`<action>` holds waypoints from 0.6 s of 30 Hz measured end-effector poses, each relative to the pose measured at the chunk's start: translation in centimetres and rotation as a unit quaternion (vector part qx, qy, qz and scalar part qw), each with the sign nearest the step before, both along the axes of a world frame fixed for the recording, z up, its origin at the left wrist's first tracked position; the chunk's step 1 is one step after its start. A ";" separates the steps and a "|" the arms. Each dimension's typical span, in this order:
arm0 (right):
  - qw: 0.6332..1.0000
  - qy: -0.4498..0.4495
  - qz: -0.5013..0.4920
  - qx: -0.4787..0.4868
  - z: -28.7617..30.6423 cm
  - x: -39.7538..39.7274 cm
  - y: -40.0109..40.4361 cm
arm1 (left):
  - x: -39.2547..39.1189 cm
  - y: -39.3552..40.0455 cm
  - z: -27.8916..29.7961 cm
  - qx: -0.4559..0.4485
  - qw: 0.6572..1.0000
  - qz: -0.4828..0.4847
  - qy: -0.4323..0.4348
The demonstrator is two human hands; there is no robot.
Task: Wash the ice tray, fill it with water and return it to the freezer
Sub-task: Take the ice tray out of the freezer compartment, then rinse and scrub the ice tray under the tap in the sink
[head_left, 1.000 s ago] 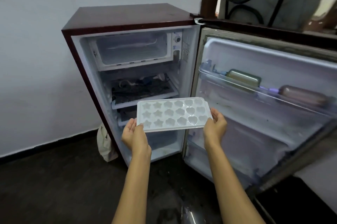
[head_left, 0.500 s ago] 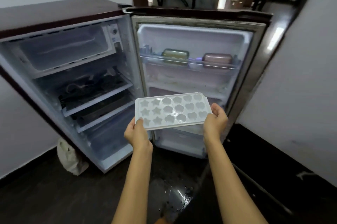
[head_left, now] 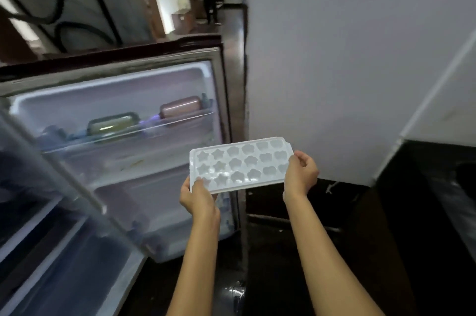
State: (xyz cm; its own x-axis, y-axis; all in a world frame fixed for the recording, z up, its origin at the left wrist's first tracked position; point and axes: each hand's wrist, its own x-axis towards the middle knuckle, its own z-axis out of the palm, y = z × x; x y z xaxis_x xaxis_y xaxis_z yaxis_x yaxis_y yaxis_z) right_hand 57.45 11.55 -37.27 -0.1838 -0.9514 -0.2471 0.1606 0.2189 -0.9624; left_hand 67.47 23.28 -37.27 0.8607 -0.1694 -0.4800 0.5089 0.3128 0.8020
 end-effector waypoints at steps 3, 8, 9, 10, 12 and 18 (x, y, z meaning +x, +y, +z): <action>0.998 -0.020 -0.067 0.009 -0.4 -2.9 -2.2 | -1.0 -3.6 -0.6 0.000 0.998 -0.069 -0.009; 0.985 -0.032 -0.170 0.012 -1.3 -9.6 -4.7 | -4.9 -9.3 -1.7 0.004 0.986 -0.165 0.010; 0.981 -0.035 -0.191 0.012 -1.4 -11.1 -5.2 | -6.2 -10.3 -1.7 0.001 0.982 -0.187 0.013; 0.977 -0.038 -0.211 0.009 -1.4 -12.7 -5.6 | -7.5 -11.2 -1.5 0.001 0.978 -0.209 0.016; 0.968 -0.048 -0.248 0.004 -1.2 -15.7 -6.6 | -10.3 -13.2 -1.1 -0.001 0.969 -0.246 0.021; 0.943 -0.056 -0.328 -0.003 0.1 -25.3 -8.8 | -19.5 -18.3 0.1 -0.011 0.941 -0.337 0.033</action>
